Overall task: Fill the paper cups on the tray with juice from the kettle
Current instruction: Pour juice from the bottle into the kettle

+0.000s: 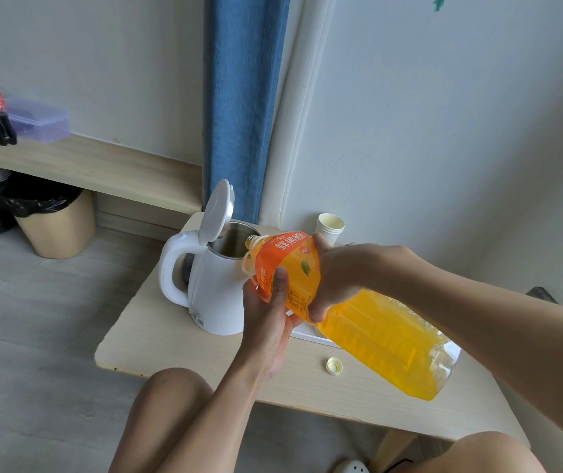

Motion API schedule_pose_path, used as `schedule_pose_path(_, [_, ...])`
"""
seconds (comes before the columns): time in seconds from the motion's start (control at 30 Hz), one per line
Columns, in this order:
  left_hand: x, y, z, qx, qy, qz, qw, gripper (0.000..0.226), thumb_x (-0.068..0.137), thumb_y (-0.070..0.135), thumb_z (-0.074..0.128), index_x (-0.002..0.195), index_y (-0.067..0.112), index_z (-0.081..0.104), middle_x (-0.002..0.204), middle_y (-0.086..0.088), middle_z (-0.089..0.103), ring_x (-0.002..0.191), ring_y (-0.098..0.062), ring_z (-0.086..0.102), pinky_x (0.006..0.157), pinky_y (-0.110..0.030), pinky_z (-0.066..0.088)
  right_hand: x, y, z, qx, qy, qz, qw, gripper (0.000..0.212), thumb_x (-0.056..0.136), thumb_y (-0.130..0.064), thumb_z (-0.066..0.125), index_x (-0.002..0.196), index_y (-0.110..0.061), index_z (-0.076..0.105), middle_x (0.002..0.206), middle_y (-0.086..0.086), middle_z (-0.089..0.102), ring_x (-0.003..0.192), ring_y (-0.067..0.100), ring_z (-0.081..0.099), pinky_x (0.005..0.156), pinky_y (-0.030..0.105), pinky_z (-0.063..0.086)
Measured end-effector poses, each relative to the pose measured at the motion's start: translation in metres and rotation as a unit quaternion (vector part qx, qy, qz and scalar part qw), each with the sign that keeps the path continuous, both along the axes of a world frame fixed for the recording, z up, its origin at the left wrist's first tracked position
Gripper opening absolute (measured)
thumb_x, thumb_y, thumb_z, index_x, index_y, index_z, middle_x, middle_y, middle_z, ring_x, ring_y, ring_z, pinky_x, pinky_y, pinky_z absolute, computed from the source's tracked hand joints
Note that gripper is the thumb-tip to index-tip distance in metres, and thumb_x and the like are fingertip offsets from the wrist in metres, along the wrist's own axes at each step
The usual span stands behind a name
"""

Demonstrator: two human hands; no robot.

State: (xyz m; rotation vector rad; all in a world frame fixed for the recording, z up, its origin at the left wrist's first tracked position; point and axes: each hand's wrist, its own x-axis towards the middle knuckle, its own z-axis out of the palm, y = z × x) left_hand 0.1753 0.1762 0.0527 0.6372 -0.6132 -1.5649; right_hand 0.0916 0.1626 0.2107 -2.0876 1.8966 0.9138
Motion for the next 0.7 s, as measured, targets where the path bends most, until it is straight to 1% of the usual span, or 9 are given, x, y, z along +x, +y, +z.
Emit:
schedule_pose_path(0.17, [-0.0002, -0.0014, -0.0013, 0.008, -0.002, 0.001, 1.000, 0.118, 0.056, 0.069, 0.090, 0.150, 0.017, 0.042, 0.137, -0.014, 0.066, 0.121, -0.036, 0.068, 0.091, -0.062, 0.058, 0.0008, 0.0012, 0.0015, -0.001, -0.002, 0.000, 1.000, 0.126, 0.076, -0.052, 0.076, 0.151, -0.021, -0.021, 0.150, 0.004, 0.031, 0.123, 0.032, 0.049, 0.102, 0.043, 0.046])
schedule_pose_path(0.37, [-0.0004, -0.0010, -0.0017, 0.007, -0.004, 0.004, 1.000, 0.116, 0.057, 0.069, 0.089, 0.149, 0.015, 0.043, 0.137, -0.015, 0.066, 0.121, -0.036, 0.068, 0.090, -0.061, 0.059, 0.0008, 0.0027, 0.0027, -0.002, 0.007, -0.001, 1.000, 0.125, 0.076, -0.053, 0.075, 0.152, -0.021, -0.020, 0.151, 0.003, 0.029, 0.123, 0.032, 0.050, 0.101, 0.043, 0.046])
schedule_pose_path(0.53, [-0.0006, -0.0010, -0.0015, 0.006, -0.004, 0.005, 1.000, 0.115, 0.058, 0.068, 0.089, 0.149, 0.015, 0.042, 0.137, -0.015, 0.066, 0.122, -0.036, 0.068, 0.089, -0.060, 0.060, 0.0013, 0.0028, 0.0025, -0.005, 0.011, -0.003, 1.000, 0.127, 0.075, -0.052, 0.075, 0.151, -0.019, -0.022, 0.150, 0.005, 0.032, 0.122, 0.032, 0.051, 0.101, 0.043, 0.047])
schedule_pose_path(0.7, [-0.0003, -0.0008, -0.0017, -0.003, -0.004, 0.002, 1.000, 0.114, 0.060, 0.068, 0.088, 0.150, 0.017, 0.042, 0.136, -0.014, 0.067, 0.122, -0.036, 0.067, 0.091, -0.061, 0.059, 0.0014, 0.0035, 0.0033, 0.001, 0.010, 0.001, 1.000, 0.125, 0.077, -0.053, 0.074, 0.152, -0.021, -0.020, 0.152, 0.003, 0.028, 0.123, 0.032, 0.050, 0.102, 0.043, 0.046])
